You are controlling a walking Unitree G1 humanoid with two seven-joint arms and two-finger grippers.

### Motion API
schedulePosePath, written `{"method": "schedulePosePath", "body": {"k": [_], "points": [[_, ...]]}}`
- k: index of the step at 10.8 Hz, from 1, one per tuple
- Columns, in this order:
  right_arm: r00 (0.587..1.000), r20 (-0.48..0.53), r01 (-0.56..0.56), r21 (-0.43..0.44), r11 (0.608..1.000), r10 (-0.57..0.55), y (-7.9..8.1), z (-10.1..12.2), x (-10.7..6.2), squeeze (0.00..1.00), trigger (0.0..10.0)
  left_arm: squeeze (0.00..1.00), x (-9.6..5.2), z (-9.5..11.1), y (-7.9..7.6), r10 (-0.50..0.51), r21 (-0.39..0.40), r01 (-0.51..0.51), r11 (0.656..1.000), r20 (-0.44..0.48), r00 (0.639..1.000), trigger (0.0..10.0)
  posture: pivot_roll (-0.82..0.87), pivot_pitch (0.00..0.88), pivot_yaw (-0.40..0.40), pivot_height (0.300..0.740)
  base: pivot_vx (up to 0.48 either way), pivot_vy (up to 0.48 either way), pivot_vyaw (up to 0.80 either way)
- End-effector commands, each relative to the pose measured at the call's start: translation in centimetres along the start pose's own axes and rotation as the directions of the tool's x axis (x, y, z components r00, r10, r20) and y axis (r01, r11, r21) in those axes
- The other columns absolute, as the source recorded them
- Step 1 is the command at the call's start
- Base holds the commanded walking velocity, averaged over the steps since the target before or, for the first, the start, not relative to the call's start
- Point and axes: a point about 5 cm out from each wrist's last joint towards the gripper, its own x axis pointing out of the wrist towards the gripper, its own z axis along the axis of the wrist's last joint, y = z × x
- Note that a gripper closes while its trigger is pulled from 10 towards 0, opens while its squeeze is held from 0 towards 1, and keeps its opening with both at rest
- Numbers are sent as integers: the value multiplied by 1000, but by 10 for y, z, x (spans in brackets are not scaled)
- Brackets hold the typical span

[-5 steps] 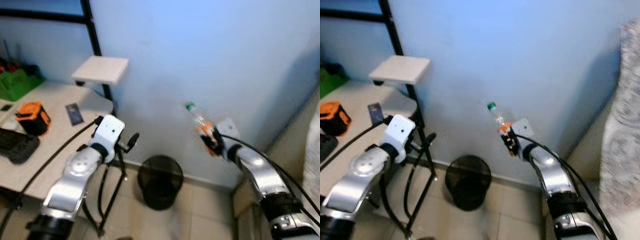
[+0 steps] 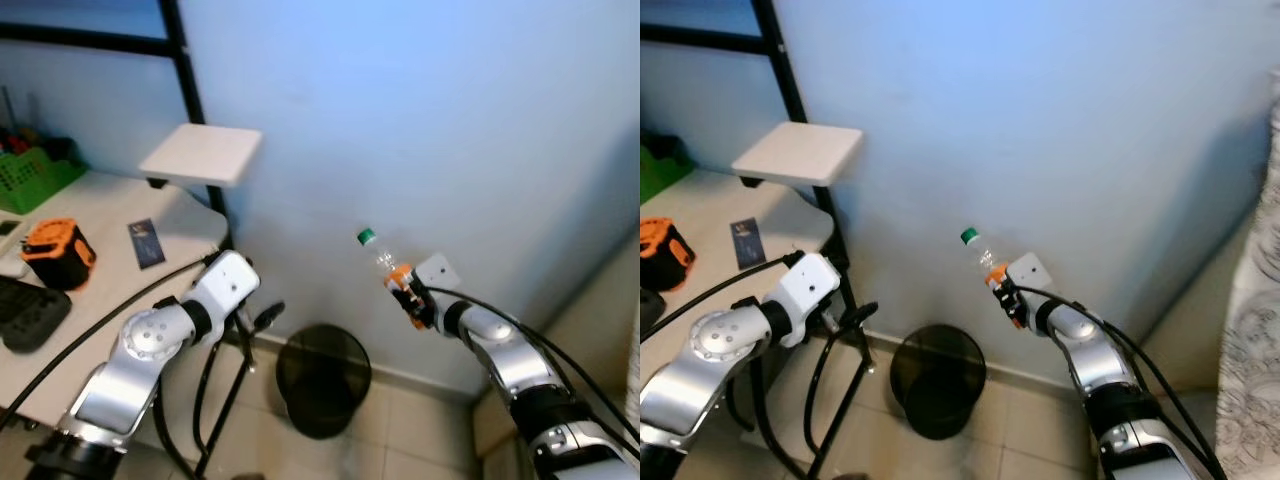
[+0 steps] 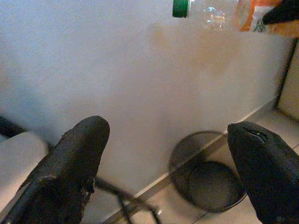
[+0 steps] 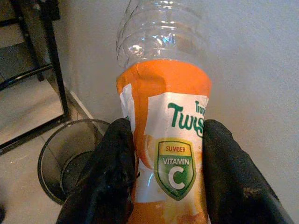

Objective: Clean up the room

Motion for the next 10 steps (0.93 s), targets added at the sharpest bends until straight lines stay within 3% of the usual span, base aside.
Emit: {"method": "schedulePosePath", "body": {"k": [1, 5, 7, 10], "points": [[999, 33, -31, -38, 999, 32, 7, 12, 7, 0, 10000, 282, -2, 2, 5, -1, 25, 1, 1000, -1, 1000, 10000, 47, 0, -3, 740, 304, 0, 0], [997, -64, -42, -139, 989, 33, 15, 7, 21, 0, 10000, 239, 2, 6, 3, -109, 66, 108, 992, 7, 994, 10000, 40, 0, -4, 740, 223, 0, 0], [990, -144, -26, -127, 992, 7, 20, 4, 29, 0, 10000, 235, -1, 9, -1, -216, 87, 213, 973, 23, 976, 10000, 43, 0, -12, 740, 0, 0, 0], [984, -180, -2, -121, 993, -20, 25, 7, 36, 0, 10000, 235, -3, 7, -1, -326, 126, 326, 937, -21, 945, 10000, 48, 0, -20, 740, 0, 0, 0]]}}
